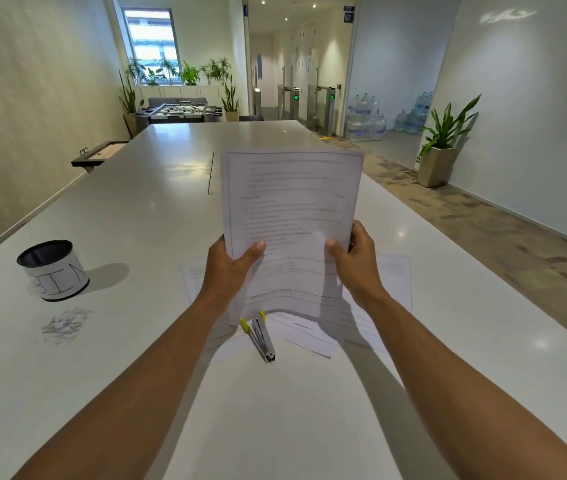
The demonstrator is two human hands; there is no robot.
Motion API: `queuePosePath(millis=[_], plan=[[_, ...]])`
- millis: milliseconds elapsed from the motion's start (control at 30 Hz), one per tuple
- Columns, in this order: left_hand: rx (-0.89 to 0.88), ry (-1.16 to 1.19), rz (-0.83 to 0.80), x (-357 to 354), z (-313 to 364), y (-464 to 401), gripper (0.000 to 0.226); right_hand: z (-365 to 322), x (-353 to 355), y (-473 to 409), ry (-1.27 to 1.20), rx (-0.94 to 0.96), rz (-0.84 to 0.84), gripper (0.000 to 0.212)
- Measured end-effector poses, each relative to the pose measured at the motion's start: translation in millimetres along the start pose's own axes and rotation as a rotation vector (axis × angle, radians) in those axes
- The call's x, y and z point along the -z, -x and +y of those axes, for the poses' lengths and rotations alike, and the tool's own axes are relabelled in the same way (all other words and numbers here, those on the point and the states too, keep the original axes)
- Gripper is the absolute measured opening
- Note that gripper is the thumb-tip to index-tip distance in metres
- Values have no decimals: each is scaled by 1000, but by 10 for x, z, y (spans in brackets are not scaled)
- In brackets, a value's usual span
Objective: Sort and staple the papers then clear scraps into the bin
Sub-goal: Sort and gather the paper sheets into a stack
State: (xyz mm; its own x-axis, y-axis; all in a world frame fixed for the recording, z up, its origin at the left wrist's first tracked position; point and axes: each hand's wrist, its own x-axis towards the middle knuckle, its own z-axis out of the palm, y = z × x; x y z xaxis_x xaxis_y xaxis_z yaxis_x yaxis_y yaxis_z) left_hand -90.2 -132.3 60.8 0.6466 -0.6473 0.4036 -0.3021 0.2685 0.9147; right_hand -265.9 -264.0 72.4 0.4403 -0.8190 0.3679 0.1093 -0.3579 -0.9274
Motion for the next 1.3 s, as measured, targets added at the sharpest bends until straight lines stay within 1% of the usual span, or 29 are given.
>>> queuePosePath(millis=[67,133,200,267,333,400,467,567,733,900,1067,1200,1300], plan=[[-5,-9,-27,3,-8,-7,30,-23,-24,-11,26,0,-1,24],[-10,17,-37,10,7,-24,26,-28,-20,-38,110,-12,55,25],[15,53,-7,43,-6,-33,28,20,61,-68,287,-71,199,33],[48,82,58,108,-55,-30,32,119,230,-92,529,-187,304,43],[91,137,124,206,-142,-19,33,247,427,-76,783,-339,289,55],[148,168,175,324,-243,-12,37,368,606,-11,954,-495,244,72],[196,171,184,429,-356,3,41,477,739,86,1043,-619,216,83],[266,184,179,541,-503,32,40,596,821,212,1129,-695,181,88],[320,185,177,610,-610,75,34,574,780,209,1208,-686,113,90],[348,186,168,612,-652,70,31,496,692,119,1114,-722,98,91],[358,184,159,609,-683,74,30,436,632,73,1084,-743,63,110],[363,175,165,594,-685,76,31,423,625,85,1097,-739,72,116],[359,164,164,591,-661,80,32,431,593,70,1090,-752,88,116]])
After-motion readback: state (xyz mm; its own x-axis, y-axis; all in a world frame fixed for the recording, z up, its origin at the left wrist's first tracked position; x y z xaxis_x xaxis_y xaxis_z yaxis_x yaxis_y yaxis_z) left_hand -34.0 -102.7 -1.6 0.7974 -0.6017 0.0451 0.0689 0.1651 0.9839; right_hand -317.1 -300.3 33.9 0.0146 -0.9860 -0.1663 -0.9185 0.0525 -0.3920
